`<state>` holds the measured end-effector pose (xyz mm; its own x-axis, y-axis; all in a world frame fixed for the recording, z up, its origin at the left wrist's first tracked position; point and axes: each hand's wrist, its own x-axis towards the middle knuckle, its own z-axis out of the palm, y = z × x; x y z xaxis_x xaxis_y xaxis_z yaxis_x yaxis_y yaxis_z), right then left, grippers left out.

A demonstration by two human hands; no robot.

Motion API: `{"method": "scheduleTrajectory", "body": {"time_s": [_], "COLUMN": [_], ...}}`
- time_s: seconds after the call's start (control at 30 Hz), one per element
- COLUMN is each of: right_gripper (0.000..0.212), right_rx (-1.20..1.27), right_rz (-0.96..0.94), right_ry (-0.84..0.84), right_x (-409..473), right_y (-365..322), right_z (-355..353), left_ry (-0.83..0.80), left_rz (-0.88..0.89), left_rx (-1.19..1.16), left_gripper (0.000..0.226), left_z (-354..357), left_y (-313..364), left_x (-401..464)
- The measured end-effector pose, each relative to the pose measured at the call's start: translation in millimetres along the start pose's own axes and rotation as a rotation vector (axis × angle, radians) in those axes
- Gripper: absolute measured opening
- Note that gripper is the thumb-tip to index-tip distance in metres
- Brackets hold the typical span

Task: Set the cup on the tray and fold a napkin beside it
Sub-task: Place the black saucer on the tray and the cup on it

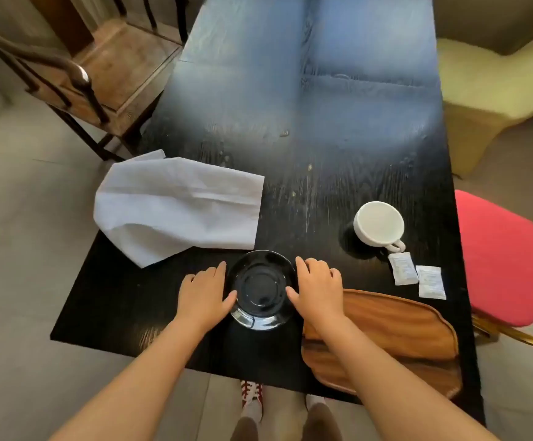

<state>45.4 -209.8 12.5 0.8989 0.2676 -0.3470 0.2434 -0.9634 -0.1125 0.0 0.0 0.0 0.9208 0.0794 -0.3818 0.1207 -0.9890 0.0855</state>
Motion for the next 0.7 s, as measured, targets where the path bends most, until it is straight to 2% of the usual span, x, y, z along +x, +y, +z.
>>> {"method": "scheduleTrajectory", "body": {"time_s": [0.07,0.17,0.3,0.4,0.53,0.7], "right_gripper": [0.059,0.044,0.028,0.018,0.032,0.038], "right_rx": [0.017,0.042,0.092,0.309,0.668,0.871], "right_rz": [0.010,0.011,0.040,0.103,0.165,0.244], "right_ry": [-0.023,-0.023,-0.042,-0.075,-0.010,0.121], "right_x": [1.5,1.7,3.8,3.7,-1.6,-35.6], "right_y": [-0.4,-0.2,-6.2,-10.4,0.4,43.9], "right_z": [4.3,10.3,8.8,7.4,-0.1,-9.4], "left_ry": [-0.012,0.016,-0.012,-0.035,-0.035,-0.004], "left_rz": [-0.032,-0.056,-0.171,-0.256,-0.338,-0.306], "left_rx": [-0.037,-0.131,-0.479,-0.758,-0.989,-1.130], "left_gripper": [0.066,0.048,0.034,0.034,0.035,0.025], "left_z": [4.6,10.6,15.3,16.9,11.8,0.8], "left_y": [0.7,2.8,10.4,15.3,18.7,43.6], "left_x": [0.6,-2.1,-5.0,-6.6,-9.7,-21.9]}}
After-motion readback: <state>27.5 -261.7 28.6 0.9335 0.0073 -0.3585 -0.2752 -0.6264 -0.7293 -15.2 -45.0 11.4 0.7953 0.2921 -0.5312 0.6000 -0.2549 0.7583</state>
